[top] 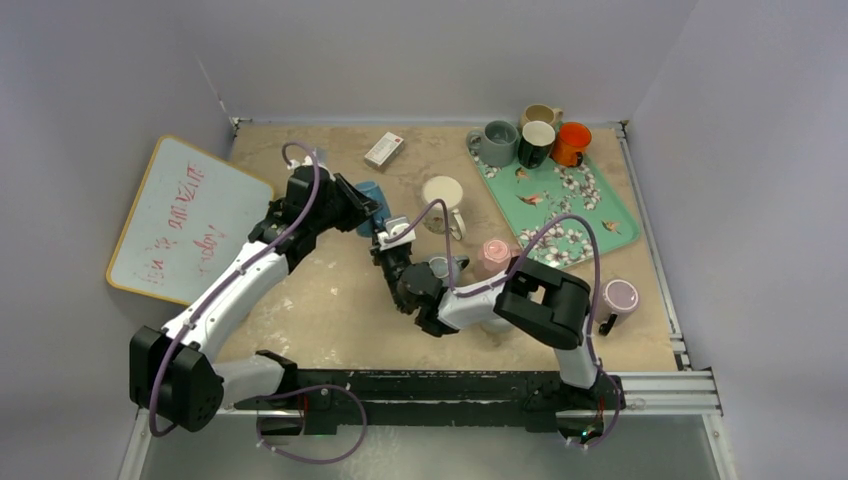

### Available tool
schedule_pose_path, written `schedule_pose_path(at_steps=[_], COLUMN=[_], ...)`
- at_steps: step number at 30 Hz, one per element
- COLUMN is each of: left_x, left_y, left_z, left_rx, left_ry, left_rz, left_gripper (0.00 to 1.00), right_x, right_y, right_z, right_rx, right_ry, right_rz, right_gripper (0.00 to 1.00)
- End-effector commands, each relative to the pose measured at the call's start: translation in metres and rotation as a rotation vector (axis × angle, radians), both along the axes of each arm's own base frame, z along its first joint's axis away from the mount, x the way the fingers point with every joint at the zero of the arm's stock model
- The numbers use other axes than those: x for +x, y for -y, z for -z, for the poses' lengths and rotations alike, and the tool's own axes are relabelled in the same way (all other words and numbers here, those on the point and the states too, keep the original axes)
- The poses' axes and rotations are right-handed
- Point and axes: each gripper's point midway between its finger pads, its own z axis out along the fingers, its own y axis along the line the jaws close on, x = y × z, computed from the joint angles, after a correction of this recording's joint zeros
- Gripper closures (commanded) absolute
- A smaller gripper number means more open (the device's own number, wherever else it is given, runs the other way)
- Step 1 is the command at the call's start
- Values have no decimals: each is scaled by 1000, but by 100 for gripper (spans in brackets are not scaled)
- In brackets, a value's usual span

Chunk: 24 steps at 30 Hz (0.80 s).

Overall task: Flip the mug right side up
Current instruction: Turn over the cup at the center of the board.

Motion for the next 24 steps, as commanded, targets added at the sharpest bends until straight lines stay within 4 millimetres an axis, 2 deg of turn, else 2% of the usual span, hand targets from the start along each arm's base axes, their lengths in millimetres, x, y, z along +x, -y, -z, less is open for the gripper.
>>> schedule_pose_path(at_steps=[1,4,5,6,7,9,13,17,19,20,24], left_x=[-5,-10,-12,-14,-16,-19,-27,-36,-40,-43,-50], left_y=[6,2,-1,-3,-6,-14,-25,-27,-30,-33,-52], left_z=[-47,-54,-55,-58,-59,-63,-73,-89,-96,-98,-97], left_rx=[-44,5,28,51,77,126,209,244,274,294,410], left_ry=[154,184,191,200,208,219,253,318,343,350,376], left_rz=[53,78,87,92,95,92,103,149,168,173,159], left_gripper=[100,100,96,88,75,59,44,29,25,24,22], right_x=[-4,-9,-11,-12,-13,-12,-3,10,13,16,15], right_y=[2,-3,-3,-3,-4,-5,0,15,27,34,66], right_z=[-31,-40,-46,-48,-51,-56,-57,-65,-80,-80,-118], right_rx=[51,31,35,35,34,40,69,136,205,217,435], right_ry=[36,29,24,13,2,-39,-164,-272,-337,-372,-459], right_rz=[-47,-105,-122,-139,-166,-215,-282,-313,-298,-282,-293], right_gripper=[100,100,100,100,100,100,100,100,100,100,100])
